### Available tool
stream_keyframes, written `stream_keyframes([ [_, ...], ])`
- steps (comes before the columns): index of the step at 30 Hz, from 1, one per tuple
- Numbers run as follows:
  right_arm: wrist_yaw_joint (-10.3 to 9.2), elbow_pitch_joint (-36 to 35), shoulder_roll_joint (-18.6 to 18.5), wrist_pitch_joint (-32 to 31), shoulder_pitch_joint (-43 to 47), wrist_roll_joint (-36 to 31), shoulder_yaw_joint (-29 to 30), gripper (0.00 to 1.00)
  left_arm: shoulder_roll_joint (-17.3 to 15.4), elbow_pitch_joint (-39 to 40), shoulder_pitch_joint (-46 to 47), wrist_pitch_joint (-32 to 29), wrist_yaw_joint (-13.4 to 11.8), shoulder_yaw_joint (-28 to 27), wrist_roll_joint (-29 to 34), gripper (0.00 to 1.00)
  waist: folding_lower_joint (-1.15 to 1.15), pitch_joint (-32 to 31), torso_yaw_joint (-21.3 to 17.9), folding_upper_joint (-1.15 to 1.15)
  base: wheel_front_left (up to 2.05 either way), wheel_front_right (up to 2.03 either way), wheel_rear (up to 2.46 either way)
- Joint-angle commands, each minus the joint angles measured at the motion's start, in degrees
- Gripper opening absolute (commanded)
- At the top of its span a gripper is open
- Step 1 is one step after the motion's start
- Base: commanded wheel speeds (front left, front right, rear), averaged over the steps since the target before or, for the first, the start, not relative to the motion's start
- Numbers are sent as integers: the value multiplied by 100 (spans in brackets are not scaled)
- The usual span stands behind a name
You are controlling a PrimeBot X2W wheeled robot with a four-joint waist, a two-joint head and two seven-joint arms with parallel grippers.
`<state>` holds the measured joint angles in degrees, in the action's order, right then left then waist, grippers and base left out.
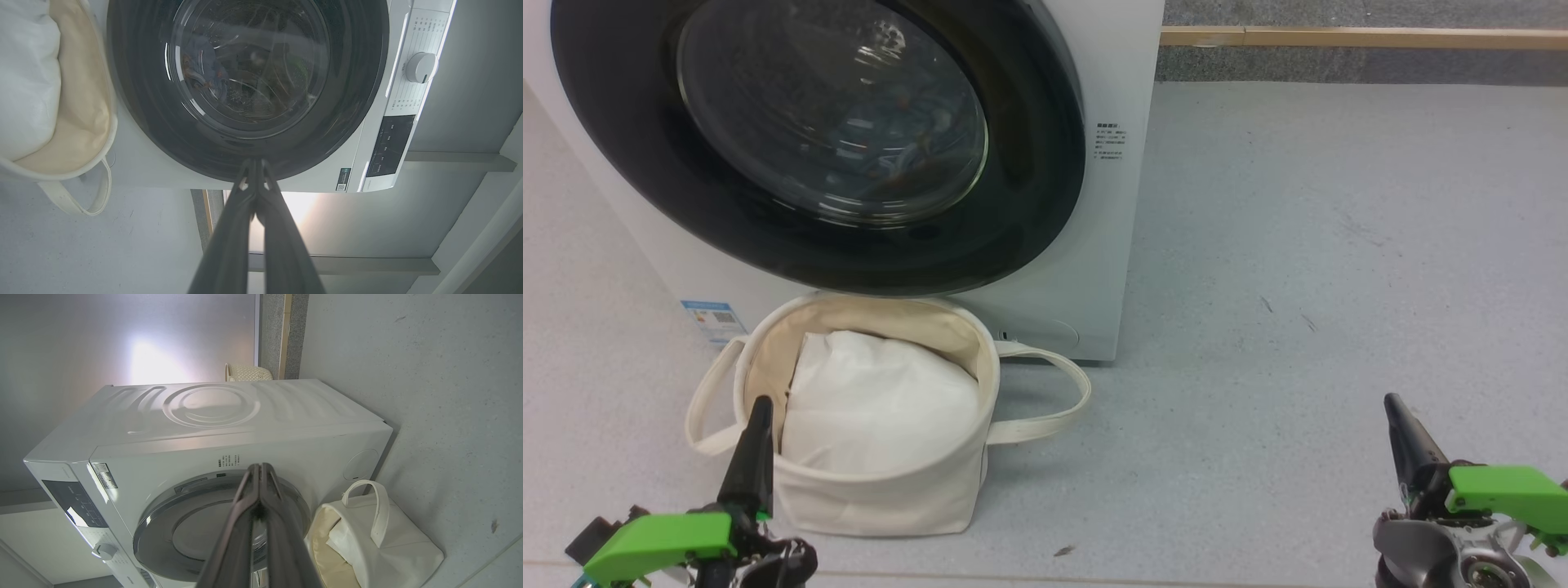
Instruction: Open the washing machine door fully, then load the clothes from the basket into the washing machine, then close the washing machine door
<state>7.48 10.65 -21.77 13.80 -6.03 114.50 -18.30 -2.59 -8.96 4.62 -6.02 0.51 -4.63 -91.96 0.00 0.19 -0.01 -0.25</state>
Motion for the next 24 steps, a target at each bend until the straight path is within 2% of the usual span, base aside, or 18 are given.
stream_keyframes([
  [1,1,-196,-156,63,-240,47,-86,0,-29,247,107,-37,-4,-203,-19,0,0,0,0,0,0,0,0],
  [24,1,-220,-197,101,-248,89,-133,0,-29,248,106,-36,-4,-203,-20,0,0,1,0,0,0,0,0],
])
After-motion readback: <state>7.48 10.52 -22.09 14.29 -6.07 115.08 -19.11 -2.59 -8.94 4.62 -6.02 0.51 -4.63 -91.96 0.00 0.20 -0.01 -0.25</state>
